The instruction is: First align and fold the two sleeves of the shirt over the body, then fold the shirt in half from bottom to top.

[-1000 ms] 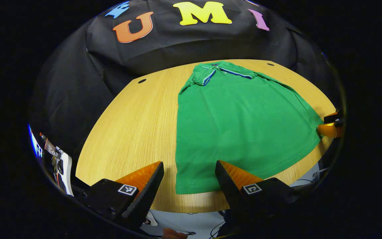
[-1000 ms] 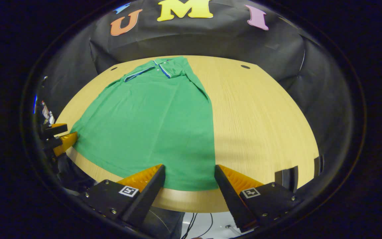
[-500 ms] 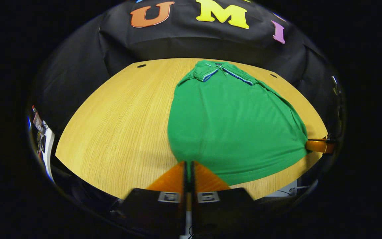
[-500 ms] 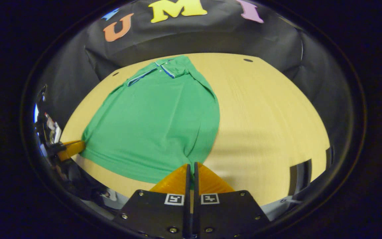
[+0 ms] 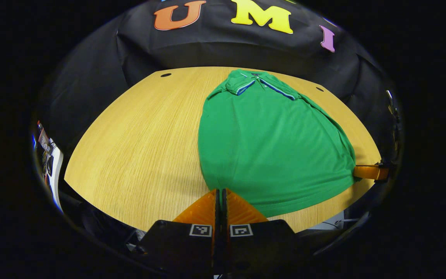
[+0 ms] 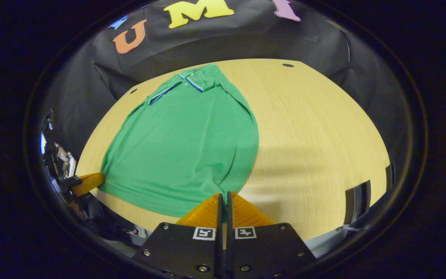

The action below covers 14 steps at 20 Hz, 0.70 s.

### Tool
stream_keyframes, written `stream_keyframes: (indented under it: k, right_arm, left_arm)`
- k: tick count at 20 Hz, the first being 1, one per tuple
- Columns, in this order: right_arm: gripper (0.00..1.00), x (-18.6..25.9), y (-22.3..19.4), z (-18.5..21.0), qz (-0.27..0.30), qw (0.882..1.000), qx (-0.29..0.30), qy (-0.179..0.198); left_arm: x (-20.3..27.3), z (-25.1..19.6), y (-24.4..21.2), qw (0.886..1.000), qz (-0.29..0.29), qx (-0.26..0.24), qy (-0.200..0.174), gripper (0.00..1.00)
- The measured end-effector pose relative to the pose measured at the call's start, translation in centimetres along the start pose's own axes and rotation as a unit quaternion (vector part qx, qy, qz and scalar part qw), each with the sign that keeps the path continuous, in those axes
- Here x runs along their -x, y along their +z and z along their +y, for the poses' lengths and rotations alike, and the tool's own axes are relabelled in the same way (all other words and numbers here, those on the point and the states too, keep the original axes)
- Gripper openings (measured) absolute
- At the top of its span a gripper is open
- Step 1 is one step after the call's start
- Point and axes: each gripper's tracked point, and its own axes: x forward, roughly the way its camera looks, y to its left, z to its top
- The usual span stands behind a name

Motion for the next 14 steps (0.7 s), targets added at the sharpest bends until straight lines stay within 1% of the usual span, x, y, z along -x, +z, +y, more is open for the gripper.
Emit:
stream_keyframes:
  k: [5, 10, 14]
  right_arm:
    - [0.04, 0.3, 2.4, 0.2, -0.012, 1.000, -0.005, 0.011]
    - [0.04, -0.2, 5.7, 1.0, -0.026, 0.999, 0.005, 0.021]
    - [0.04, -1.4, 9.0, 1.5, -0.037, 0.999, 0.011, 0.029]
  left_arm:
    - [0.2, 0.4, 1.3, 1.000, 0.001, 0.031, -0.003, 0.03]
    - [-0.2, 0.6, 4.3, 1.000, -0.014, 0.017, 0.003, 0.03]
    - [-1.3, 0.9, 7.3, 0.999, -0.024, 0.024, 0.005, 0.03]
